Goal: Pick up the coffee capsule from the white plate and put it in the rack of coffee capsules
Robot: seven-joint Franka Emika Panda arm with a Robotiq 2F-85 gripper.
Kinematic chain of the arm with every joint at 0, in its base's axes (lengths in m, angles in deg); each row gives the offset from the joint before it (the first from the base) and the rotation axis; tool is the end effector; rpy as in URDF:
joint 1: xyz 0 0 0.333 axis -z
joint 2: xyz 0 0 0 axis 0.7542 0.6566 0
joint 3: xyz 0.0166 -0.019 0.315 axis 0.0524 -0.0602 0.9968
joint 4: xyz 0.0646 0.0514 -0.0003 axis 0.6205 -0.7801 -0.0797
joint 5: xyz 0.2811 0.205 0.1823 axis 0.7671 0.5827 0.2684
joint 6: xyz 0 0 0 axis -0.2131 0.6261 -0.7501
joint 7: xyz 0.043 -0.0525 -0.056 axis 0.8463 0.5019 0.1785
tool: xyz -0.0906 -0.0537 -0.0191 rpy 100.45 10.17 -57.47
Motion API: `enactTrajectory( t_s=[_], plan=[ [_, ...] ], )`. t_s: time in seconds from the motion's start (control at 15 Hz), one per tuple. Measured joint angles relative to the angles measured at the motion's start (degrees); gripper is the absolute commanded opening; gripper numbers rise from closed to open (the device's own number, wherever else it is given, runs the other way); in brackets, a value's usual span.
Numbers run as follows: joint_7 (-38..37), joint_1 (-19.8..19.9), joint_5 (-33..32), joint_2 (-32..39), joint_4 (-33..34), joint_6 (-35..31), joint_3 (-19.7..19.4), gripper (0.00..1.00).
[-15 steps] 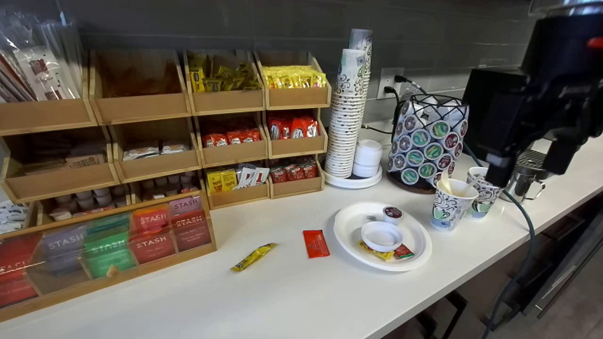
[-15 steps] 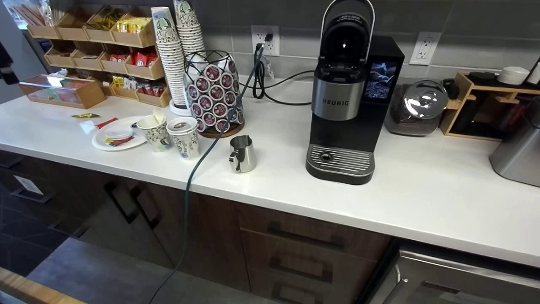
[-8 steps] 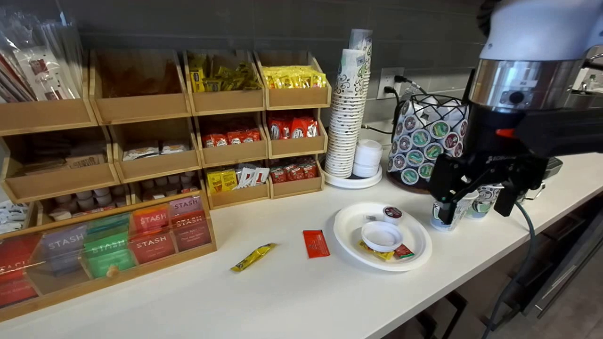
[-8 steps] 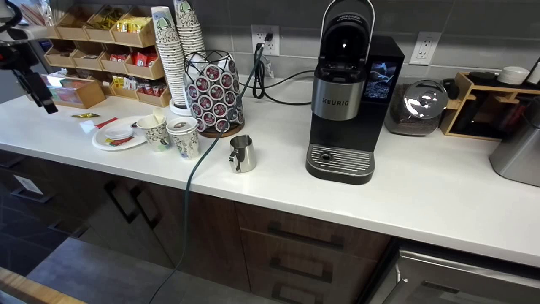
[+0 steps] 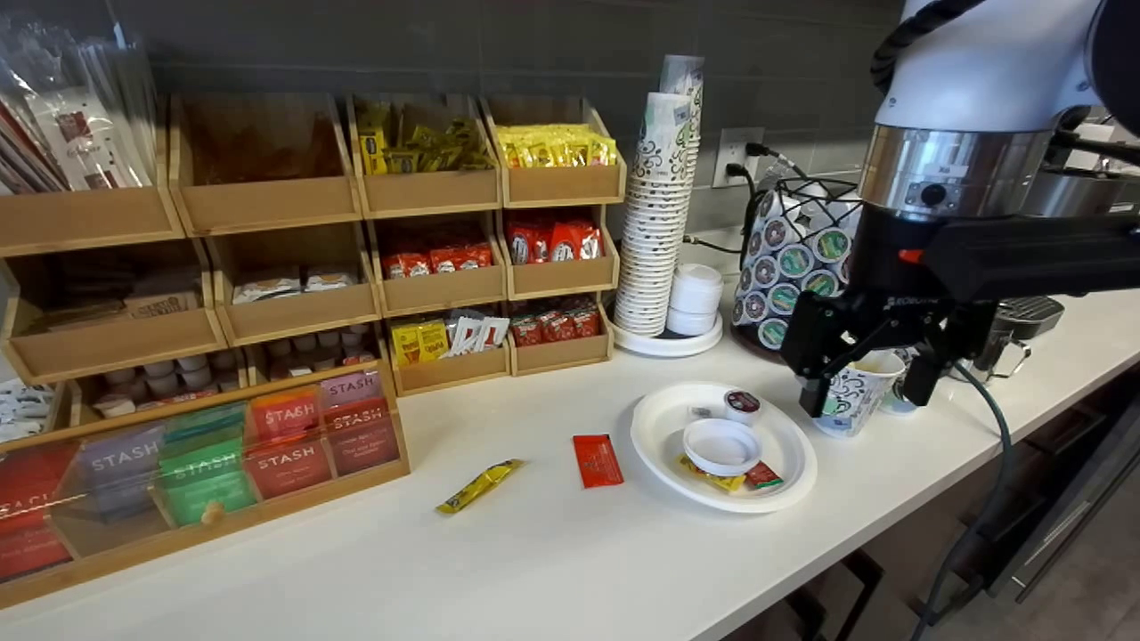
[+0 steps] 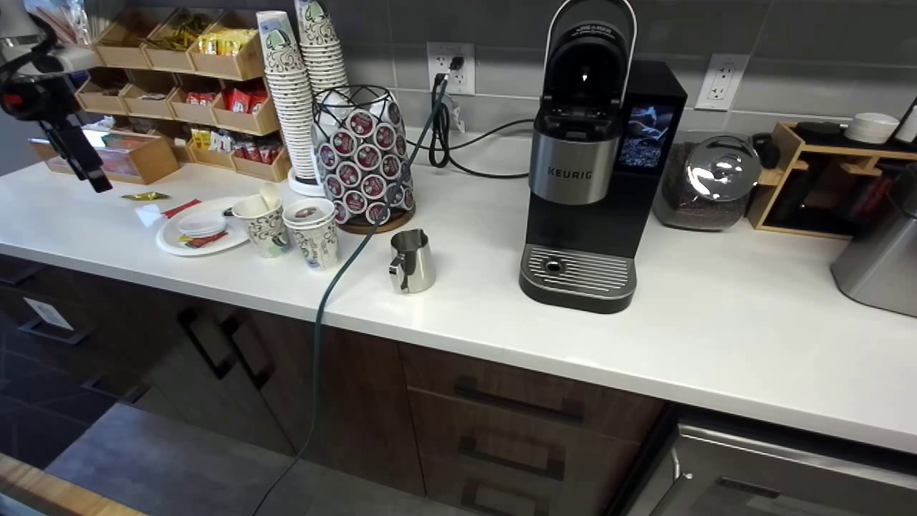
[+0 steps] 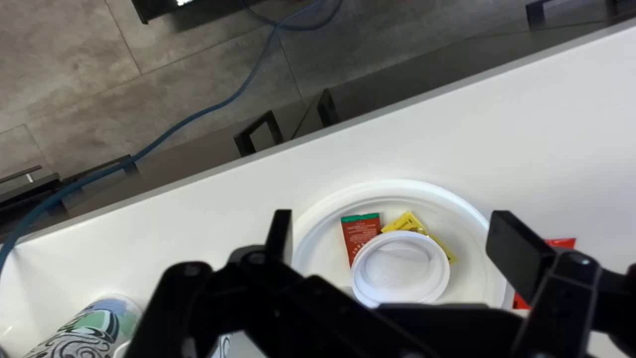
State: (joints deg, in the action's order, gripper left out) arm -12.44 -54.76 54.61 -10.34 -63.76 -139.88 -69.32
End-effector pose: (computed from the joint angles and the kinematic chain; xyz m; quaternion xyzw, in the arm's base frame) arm 0.4366 0.1932 0.3488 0.9877 -0.1541 0.0066 0.0242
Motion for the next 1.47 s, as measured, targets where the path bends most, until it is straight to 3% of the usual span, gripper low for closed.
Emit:
enactTrajectory(
  t_s=[0.27,0.47,0.67,1.0,1.47],
  plan=[
    [-1.0,-0.2,-4.1,7.2,-0.7,-17.2,-2.1,1.00],
    [-7.8,-0.8,-16.4,14.1,0.2,-25.9,-6.6,1.00],
    [-16.0,-1.2,-26.4,18.8,3.8,-27.1,-10.7,1.00],
    [-16.0,-1.0,-26.6,19.6,4.7,-27.2,-10.8,1.00],
    [-3.3,2.5,-23.9,24.9,6.9,-29.9,-9.2,1.00]
  ],
)
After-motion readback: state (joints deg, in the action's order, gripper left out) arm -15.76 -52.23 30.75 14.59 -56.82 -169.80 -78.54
